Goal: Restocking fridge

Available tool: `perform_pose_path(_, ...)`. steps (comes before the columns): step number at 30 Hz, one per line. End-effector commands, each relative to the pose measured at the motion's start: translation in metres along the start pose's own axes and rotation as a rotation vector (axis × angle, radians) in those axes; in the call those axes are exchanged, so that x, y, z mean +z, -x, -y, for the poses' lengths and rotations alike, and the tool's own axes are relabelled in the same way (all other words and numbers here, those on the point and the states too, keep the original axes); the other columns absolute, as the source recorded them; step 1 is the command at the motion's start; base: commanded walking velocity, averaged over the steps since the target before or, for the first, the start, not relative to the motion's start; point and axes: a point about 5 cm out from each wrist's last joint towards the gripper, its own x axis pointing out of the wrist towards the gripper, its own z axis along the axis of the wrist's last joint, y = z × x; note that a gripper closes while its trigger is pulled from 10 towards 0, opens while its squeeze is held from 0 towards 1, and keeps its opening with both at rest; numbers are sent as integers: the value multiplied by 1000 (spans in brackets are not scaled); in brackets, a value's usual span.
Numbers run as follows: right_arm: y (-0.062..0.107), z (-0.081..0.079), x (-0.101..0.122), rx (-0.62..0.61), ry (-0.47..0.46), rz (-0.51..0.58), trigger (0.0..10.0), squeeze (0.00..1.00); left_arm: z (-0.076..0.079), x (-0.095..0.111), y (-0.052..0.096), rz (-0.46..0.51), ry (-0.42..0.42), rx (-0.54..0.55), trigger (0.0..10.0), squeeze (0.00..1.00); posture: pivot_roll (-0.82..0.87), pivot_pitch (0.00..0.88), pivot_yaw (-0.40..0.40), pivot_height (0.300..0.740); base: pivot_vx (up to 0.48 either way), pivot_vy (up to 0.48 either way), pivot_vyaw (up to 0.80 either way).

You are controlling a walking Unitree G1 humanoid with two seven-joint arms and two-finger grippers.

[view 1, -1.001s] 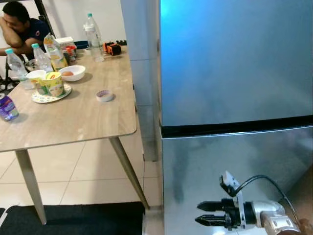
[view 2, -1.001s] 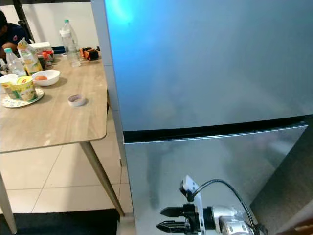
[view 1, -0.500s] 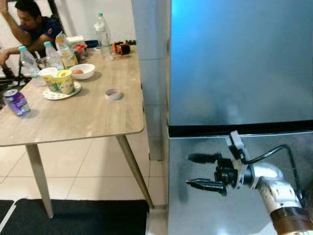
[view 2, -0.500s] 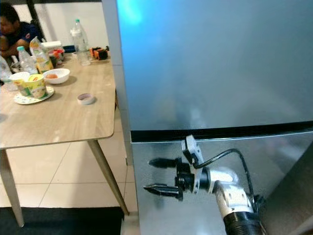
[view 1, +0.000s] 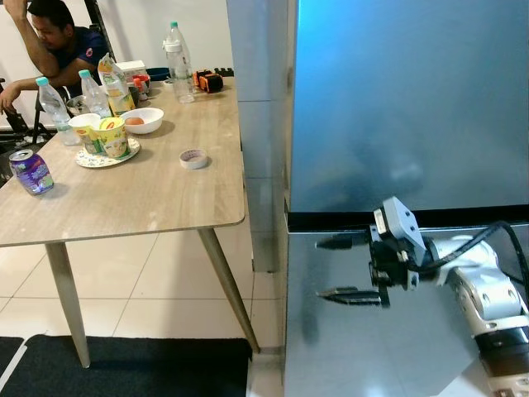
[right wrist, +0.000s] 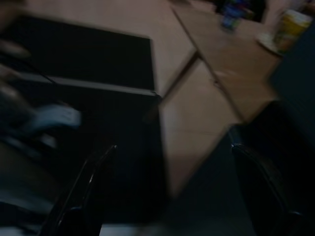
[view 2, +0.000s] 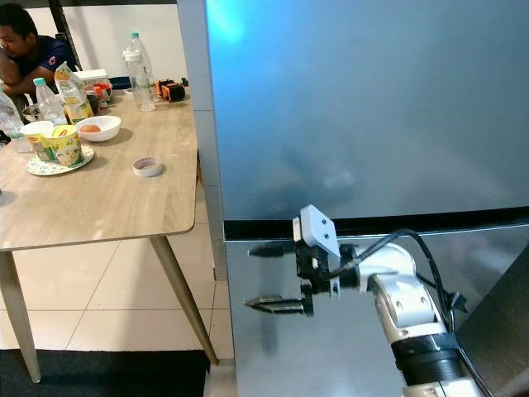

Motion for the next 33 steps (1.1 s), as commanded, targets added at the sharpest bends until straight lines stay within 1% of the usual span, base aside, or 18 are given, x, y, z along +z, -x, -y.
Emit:
perform_pose_path(1,-2,3,3,-24,45,-39,10000,0,8,-17,0,-58,4,-21,10000,0,-94,0,-17,740,0,0,0)
perform_pose_path(2,-2,3,3,-24,45,-39,10000,0,8,-17,0,-58,4,-21,10000,0,-94,0,-17,740,0,0,0)
perform_pose_path(3,-1,9,6,-58,61,-54,10000,0,8,-17,0,-60,3,-22,10000,0,-96,0,-20,740,0,0,0)
perform_pose_path(4,-1,10,6,-69,67,-62,10000,0,9,-17,0,-60,2,-23,10000,0,-96,0,-20,740,0,0,0)
perform_pose_path(7,-1,11,6,-74,72,-68,10000,0,9,-17,0,-61,1,-23,10000,0,-96,0,-20,740,0,0,0)
perform_pose_path(11,0,9,8,-37,133,-147,10000,0,9,-18,0,-62,4,-23,10000,0,-94,0,-23,740,0,0,0)
perform_pose_path(12,0,9,8,-37,133,-147,10000,0,9,-18,0,-62,4,-23,10000,0,-94,0,-23,740,0,0,0)
perform_pose_path(15,1,10,10,-38,177,-195,10000,0,10,-18,0,-62,5,-24,10000,0,-94,0,-23,740,0,0,0)
perform_pose_path(16,1,10,10,-38,177,-195,10000,0,10,-18,0,-62,5,-24,10000,0,-94,0,-23,740,0,0,0)
perform_pose_path(20,2,12,10,-36,214,-252,10000,0,10,-18,0,-61,3,-26,10000,0,-93,0,-26,740,0,0,0)
perform_pose_path(24,4,11,10,-34,221,-279,10000,0,9,-19,0,-64,-3,-24,10000,0,-91,0,-26,740,0,0,0)
perform_pose_path(29,3,4,6,-10,228,-310,10000,0,8,-20,0,-72,-20,-23,10000,0,-89,0,-25,740,0,0,0)
perform_pose_path(31,4,2,3,-3,244,-352,10000,0,7,-20,1,-71,-22,-21,10000,0,-91,0,-18,740,0,0,0)
perform_pose_path(32,4,2,3,-3,244,-352,10000,0,7,-20,1,-71,-22,-21,10000,0,-91,0,-18,740,0,0,0)
perform_pose_path(33,4,2,1,4,257,-390,10000,0,6,-19,1,-68,-24,-21,10000,0,-92,0,-22,740,0,0,0)
